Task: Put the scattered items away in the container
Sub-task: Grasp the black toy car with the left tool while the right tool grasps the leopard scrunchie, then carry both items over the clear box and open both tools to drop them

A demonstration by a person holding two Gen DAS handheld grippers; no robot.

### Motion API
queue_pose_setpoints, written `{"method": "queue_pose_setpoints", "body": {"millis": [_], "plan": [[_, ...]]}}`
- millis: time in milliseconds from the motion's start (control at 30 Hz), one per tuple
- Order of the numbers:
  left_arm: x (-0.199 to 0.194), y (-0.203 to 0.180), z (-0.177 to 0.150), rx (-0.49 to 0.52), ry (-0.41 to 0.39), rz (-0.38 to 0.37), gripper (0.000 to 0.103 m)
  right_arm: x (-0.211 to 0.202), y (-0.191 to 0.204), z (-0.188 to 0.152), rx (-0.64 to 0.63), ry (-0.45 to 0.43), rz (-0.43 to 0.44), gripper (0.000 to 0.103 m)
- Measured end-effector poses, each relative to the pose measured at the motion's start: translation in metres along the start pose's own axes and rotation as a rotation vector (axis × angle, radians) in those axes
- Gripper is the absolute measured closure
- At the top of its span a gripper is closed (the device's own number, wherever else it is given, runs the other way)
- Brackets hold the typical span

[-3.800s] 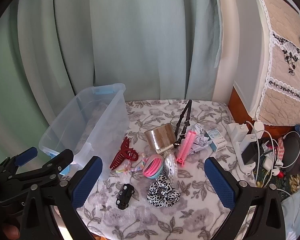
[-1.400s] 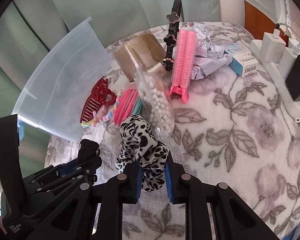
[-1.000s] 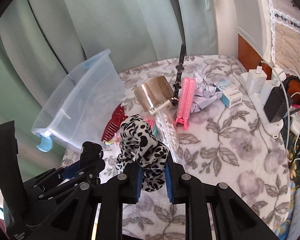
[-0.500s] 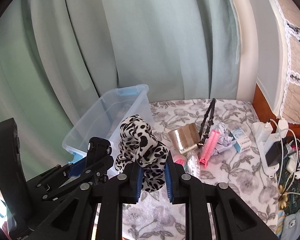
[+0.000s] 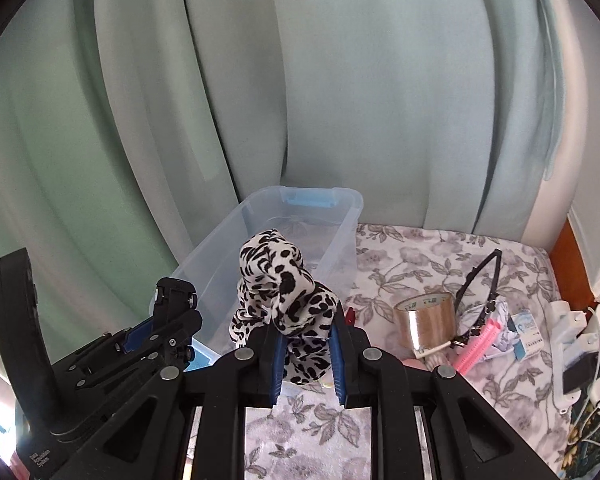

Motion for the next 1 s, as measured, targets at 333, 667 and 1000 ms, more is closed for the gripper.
{"method": "queue_pose_setpoints", "body": {"millis": [333,667,1000], "plan": [[0.018,0.025,0.016,-0.054,0.006,0.024,0.073,0.037,0.016,0.011,-0.026,0.051,0.022,0.082],[0.038,0.027,0.025,-0.082,0.015,0.007,0.073,0.065,0.020,0.017,-0.058,0.093,0.025,0.082],[0.064,0.042,0.035,-0.091,0.040,0.016,0.072,0.083,0.024,0.020,-0.075,0.122,0.030,0.081]]}}
Point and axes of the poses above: each gripper's, at about its wrist camera, not at the fingertips, and x roughly the way its jaws point, y to its left, z to its top, the point moved 8 cm from there along x, roughly the way its jaws point, and after that the axes turned 8 degrees about y, right-handed, at the moved point
